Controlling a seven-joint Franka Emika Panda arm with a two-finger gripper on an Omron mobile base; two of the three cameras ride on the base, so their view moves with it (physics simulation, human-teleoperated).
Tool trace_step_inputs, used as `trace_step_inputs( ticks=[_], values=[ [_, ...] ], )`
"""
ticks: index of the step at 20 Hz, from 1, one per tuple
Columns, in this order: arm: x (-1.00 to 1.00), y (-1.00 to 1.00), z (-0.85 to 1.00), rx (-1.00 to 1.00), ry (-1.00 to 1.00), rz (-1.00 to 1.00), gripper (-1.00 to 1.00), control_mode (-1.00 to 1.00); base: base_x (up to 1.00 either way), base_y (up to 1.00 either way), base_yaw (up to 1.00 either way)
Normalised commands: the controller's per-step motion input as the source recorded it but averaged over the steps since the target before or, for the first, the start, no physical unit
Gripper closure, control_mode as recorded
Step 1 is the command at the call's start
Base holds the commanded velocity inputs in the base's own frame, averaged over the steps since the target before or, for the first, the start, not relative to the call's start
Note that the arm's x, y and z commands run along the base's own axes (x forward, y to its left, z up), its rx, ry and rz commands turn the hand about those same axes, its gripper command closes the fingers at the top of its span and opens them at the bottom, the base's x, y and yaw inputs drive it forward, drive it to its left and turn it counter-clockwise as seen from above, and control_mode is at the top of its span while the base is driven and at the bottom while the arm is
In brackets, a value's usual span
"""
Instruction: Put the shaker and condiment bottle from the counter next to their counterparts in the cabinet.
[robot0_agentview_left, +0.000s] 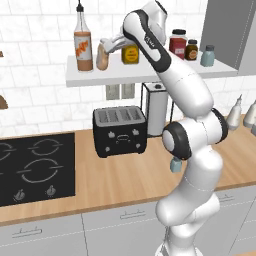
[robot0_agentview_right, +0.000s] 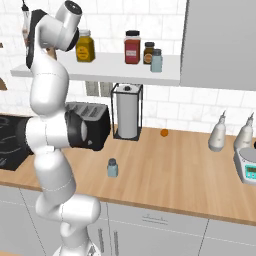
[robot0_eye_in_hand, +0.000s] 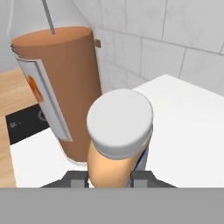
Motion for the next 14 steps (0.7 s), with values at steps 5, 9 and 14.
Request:
trace_step_inputs(
  ticks=[5, 9, 14],
  values=[
    [0.19, 0.15, -0.23, 0.00, -0.03, 0.00, 1.00, -1.00, 0.00, 0.00, 0.00],
    [0.24, 0.20, -0.34, 0.00, -0.08, 0.01, 1.00, -1.00, 0.00, 0.00, 0.00],
    [0.30, 0.11, -0.33, 0.00, -0.08, 0.03, -1.00, -1.00, 0.00, 0.00, 0.00]
  ],
)
